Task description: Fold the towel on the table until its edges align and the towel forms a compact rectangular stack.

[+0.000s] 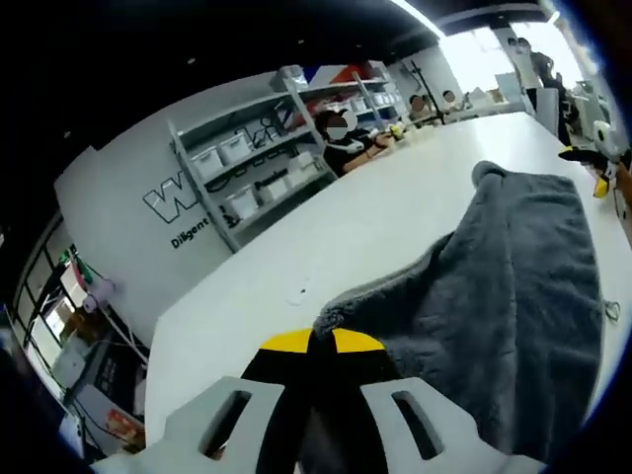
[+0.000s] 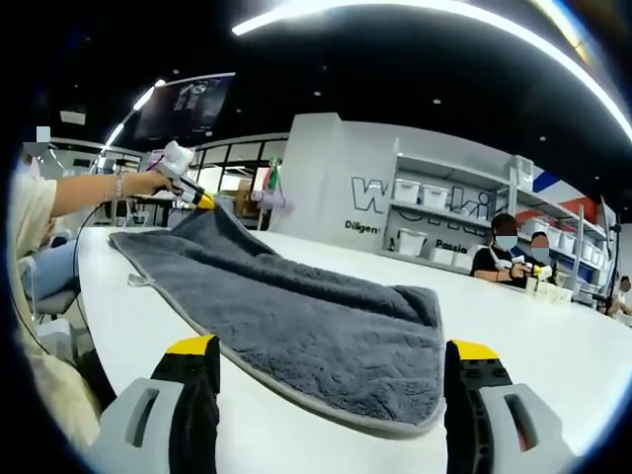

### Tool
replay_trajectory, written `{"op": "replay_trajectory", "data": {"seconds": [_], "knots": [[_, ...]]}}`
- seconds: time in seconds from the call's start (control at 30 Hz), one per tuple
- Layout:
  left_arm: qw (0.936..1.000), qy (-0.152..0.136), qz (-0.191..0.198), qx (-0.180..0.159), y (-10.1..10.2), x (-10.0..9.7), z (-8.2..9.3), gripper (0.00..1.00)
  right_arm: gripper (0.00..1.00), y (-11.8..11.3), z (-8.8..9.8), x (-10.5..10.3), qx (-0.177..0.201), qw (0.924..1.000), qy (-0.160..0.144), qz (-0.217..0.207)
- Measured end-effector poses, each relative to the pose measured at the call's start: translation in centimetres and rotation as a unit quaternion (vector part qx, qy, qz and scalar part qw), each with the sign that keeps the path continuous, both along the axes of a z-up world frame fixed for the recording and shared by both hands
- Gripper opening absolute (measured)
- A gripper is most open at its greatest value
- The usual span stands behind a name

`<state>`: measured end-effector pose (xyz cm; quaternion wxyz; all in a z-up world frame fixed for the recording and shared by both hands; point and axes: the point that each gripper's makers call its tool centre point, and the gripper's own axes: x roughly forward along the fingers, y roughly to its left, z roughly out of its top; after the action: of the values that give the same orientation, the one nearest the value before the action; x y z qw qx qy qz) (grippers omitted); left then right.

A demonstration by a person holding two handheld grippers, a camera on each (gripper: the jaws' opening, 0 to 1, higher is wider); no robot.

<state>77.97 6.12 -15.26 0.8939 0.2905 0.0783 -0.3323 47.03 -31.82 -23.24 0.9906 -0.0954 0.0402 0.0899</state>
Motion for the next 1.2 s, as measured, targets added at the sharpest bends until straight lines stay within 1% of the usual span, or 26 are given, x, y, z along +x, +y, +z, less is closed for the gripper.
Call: {"op": "replay_trajectory", "data": {"seconds": [0.13,0.2,0.23,0.27,0.33,0.47,0.7,0.73,0.8,0.83,0.9,0.97,1.03,1.1,1.2], "knots": [[0.9997,-0.022,0.013,-0.001,-0.3,0.8,0.6,0.05,0.96,-0.1,0.1,0.0,-0.001,1.0,-0.001,0.0],[0.9995,-0.026,0.016,-0.005,-0.7,1.3,0.4,0.05,0.96,0.0,0.0,0.0,-0.001,1.0,0.0,0.0],[0.9995,-0.023,0.017,-0.008,-0.9,1.6,0.1,0.05,0.96,0.0,0.0,0.0,-0.001,1.0,0.0,0.0],[0.9997,-0.015,0.016,-0.013,-1.4,1.8,-0.4,0.05,0.96,0.0,0.1,0.0,-0.002,1.0,0.0,0.0],[0.9998,-0.007,0.016,-0.013,-2.1,2.0,-1.5,0.05,0.96,0.0,0.1,0.0,-0.002,1.0,0.0,0.0],[0.9998,-0.001,0.018,-0.009,-3.0,2.7,-3.2,0.05,0.96,-0.1,0.2,-0.1,-0.003,1.0,-0.002,-0.001],[0.9994,0.022,0.025,-0.013,-4.2,3.4,-6.2,0.09,0.96,-0.5,0.6,-0.3,-0.001,1.0,-0.006,-0.004],[0.9993,0.027,0.026,-0.01,-4.3,3.5,-6.7,0.11,0.96,-0.6,0.6,-0.3,0.0,1.0,-0.006,-0.005],[0.9986,0.041,0.033,0.008,-4.4,3.7,-8.2,0.17,0.96,-0.7,0.5,-0.3,0.0,1.0,-0.005,-0.006],[0.9976,0.053,0.035,0.028,-4.4,3.7,-9.4,0.19,0.96,-0.6,0.5,-0.3,-0.001,1.0,-0.005,-0.006],[0.9975,0.053,0.037,0.03,-4.8,3.7,-10.3,0.21,0.96,-0.5,0.4,-0.2,-0.002,1.0,-0.003,-0.005],[0.9982,0.039,0.041,0.019,-4.9,3.8,-9.9,0.22,0.96,-0.4,0.4,-0.3,-0.004,1.0,-0.002,-0.004],[0.9981,0.033,0.05,0.014,-4.6,3.9,-9.7,0.26,0.96,-0.5,0.4,-0.2,-0.005,1.0,-0.002,-0.004],[0.9977,0.032,0.059,0.007,-4.0,4.1,-9.2,0.34,0.96,-0.6,0.4,-0.2,-0.005,1.0,-0.002,-0.005],[0.9959,0.038,0.08,-0.02,-2.8,4.4,-8.4,0.48,0.96,-0.6,0.4,-0.2,-0.004,1.0,-0.002,-0.006]]}}
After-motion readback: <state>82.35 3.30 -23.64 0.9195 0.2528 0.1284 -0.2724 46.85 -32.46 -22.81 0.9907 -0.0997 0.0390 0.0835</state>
